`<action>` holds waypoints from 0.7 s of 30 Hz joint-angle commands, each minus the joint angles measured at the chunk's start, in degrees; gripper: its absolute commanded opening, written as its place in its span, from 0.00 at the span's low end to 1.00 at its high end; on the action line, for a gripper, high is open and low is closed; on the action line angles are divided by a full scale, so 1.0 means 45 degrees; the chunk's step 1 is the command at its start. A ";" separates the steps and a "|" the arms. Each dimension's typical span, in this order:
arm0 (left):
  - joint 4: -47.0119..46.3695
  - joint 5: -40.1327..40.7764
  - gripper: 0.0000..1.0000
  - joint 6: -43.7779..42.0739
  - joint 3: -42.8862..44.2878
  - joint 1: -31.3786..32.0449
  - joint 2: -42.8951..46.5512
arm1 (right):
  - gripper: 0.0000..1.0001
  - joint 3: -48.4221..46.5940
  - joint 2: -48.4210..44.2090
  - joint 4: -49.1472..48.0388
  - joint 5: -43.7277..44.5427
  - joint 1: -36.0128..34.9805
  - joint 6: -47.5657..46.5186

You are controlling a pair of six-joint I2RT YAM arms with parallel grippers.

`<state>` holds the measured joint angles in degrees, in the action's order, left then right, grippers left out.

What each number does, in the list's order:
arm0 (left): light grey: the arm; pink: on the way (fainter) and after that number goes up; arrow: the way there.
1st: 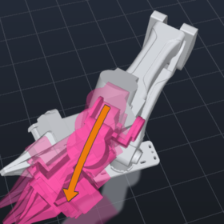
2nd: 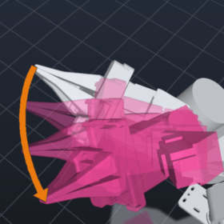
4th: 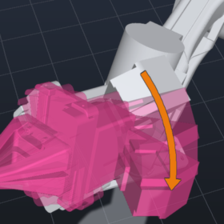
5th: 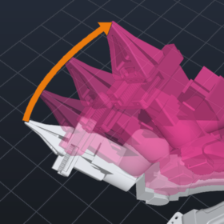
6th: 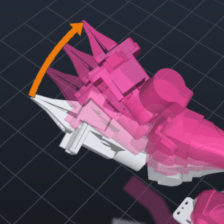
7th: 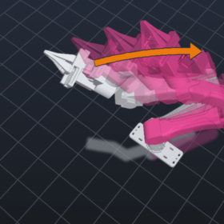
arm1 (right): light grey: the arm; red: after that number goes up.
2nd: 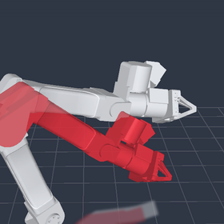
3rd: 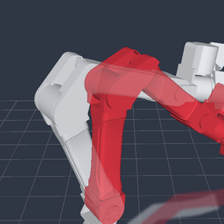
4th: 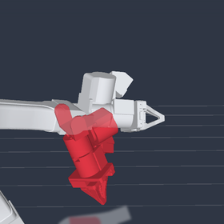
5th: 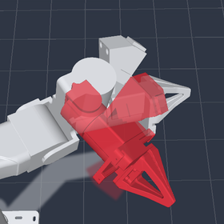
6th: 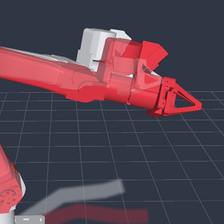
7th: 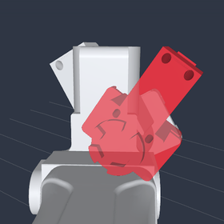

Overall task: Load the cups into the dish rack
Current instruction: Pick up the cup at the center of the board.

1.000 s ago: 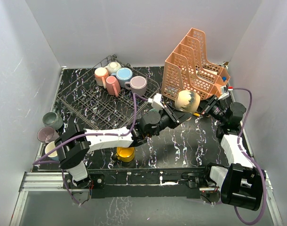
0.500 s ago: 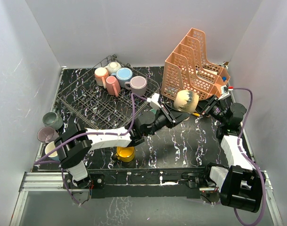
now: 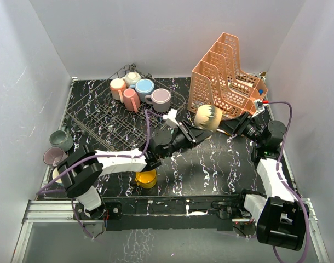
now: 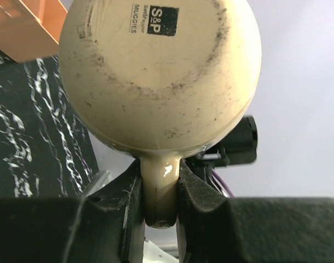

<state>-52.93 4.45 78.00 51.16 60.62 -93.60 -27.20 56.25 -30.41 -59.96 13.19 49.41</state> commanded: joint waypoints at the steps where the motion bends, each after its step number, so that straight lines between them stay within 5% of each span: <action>1: -0.1288 0.1033 0.00 -0.0216 -0.0226 -0.0608 0.1617 | 0.57 -0.0074 -0.0510 -0.1170 -0.0424 0.0018 -0.0452; 11: 0.0084 0.1131 0.00 -0.1479 -0.1077 -0.1125 0.3233 | 0.60 -0.0225 -0.0726 -0.0661 -0.1121 0.0018 -0.2204; 21: 0.6209 0.1128 0.00 -0.2932 -0.0941 -0.2947 0.5642 | 0.64 -0.1891 0.0610 0.7870 -0.2912 0.0037 -1.2942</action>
<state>-32.64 8.62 68.95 44.03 51.13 -73.97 -31.29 55.83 -12.01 -69.47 13.23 14.26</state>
